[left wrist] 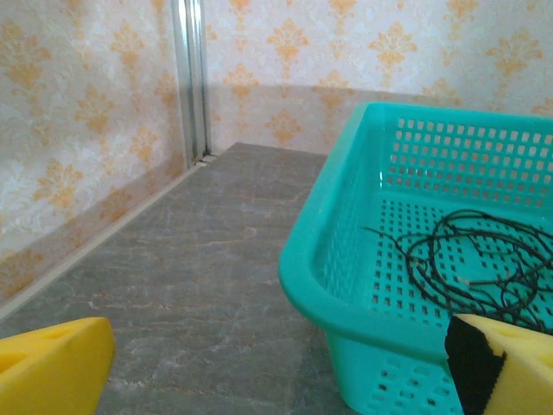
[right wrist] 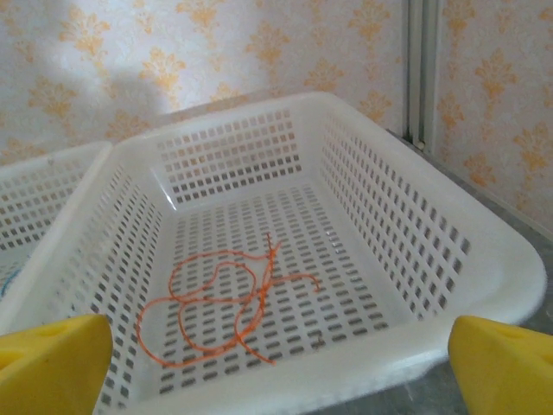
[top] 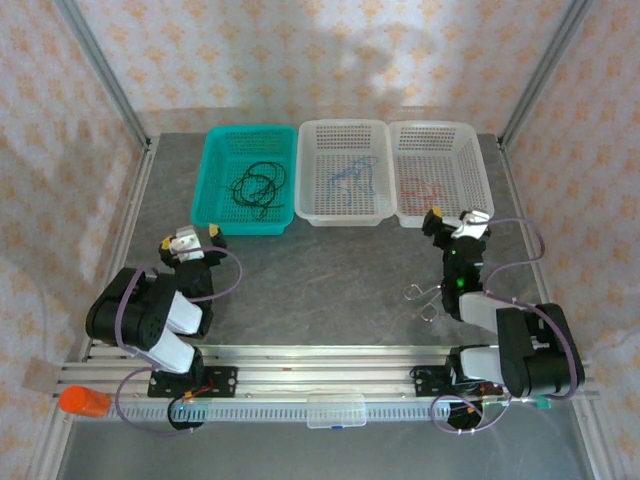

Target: Untangle the cables

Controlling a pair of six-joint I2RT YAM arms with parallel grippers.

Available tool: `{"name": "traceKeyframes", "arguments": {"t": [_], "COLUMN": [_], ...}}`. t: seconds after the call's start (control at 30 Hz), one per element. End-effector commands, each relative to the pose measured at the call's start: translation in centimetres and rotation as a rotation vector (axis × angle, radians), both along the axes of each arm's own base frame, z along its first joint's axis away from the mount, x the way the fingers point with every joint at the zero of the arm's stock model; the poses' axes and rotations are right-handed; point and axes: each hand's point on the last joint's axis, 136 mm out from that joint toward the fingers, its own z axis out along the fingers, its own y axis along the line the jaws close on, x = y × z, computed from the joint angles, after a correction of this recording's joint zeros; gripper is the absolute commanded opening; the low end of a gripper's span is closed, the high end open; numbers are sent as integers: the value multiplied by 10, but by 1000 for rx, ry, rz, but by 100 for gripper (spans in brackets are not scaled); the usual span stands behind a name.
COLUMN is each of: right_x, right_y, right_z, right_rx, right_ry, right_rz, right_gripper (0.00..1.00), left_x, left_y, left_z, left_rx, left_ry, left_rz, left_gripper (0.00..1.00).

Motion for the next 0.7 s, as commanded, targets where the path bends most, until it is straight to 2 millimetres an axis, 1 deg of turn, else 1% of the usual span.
{"name": "traceKeyframes", "arguments": {"t": [0.0,0.1,0.17,0.2,0.27,0.47,0.53,0.67], "right_x": [-10,-9,-10,-10,-12,-16,-11,14], "right_y": [-5,-4,-9,-14,-18,-15,-13,-8], "right_z": [-3,2,3,2,-2,-12,-15,-29], "right_rx": [12,-15,-10,8,32,30,31,21], "right_ry": [-42,-67,-86,-88,-94,-116,-101,9], "right_rz": [-4,8,-1,-11,-12,17,27,53], "right_gripper": [100,100,100,100,100,100,100,100], "left_x": [6,22,31,31,30,28,25,25], "left_y": [-6,-2,3,7,8,11,14,14], "left_z": [26,22,11,11,13,13,14,14], "left_rx": [-2,-4,-38,-49,-48,-50,-54,-51], "left_ry": [-98,-55,7,-1,-11,-16,-24,-22], "left_rz": [-47,-12,-8,0,-1,19,45,49], "left_gripper": [100,100,100,100,100,100,100,100]}}
